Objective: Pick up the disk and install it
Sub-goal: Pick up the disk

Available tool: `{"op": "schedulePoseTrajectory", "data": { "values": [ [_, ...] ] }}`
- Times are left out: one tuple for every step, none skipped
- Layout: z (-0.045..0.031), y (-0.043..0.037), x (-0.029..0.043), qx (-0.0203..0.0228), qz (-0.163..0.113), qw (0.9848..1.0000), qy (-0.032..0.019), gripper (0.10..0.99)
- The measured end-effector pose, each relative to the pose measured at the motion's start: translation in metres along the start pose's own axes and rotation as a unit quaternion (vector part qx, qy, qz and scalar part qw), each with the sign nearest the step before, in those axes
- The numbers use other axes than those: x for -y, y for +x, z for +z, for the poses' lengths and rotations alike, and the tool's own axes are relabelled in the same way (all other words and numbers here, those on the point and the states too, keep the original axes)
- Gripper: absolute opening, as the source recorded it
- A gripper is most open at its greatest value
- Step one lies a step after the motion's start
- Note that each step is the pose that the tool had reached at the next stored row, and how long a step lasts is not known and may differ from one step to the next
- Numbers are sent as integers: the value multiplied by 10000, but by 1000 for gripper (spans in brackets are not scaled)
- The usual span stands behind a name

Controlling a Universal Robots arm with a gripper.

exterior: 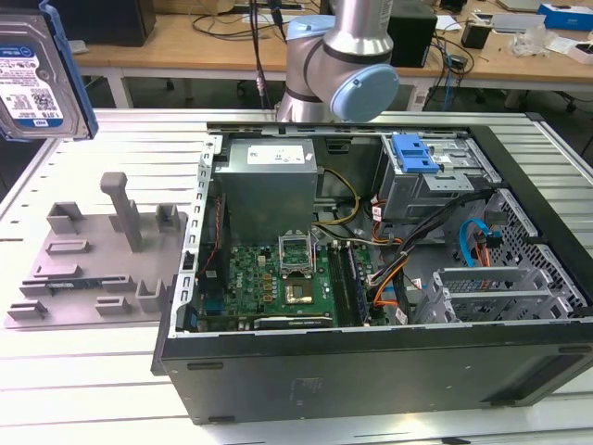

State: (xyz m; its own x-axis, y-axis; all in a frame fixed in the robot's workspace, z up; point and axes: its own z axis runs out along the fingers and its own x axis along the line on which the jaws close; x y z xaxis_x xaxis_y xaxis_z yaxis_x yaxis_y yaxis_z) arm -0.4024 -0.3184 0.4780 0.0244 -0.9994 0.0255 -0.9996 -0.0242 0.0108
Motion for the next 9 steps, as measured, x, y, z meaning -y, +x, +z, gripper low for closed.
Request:
{"op": "schedulePoseTrajectory", "data": {
  "values": [
    [0,20,24,0,0,10000,0,369],
    [0,32,44,0,0,10000,-1,369],
    [0,46,71,-1,0,10000,-2,369],
    [0,57,94,-2,0,10000,-3,369],
    [0,76,142,-6,-1,10000,-8,369],
    [0,93,192,-12,0,10000,-11,369],
    [0,105,227,-13,0,10000,-13,369],
    [0,113,251,-14,0,10000,-14,369],
    [-1,121,284,-15,0,10000,-15,369]
  ]
}}
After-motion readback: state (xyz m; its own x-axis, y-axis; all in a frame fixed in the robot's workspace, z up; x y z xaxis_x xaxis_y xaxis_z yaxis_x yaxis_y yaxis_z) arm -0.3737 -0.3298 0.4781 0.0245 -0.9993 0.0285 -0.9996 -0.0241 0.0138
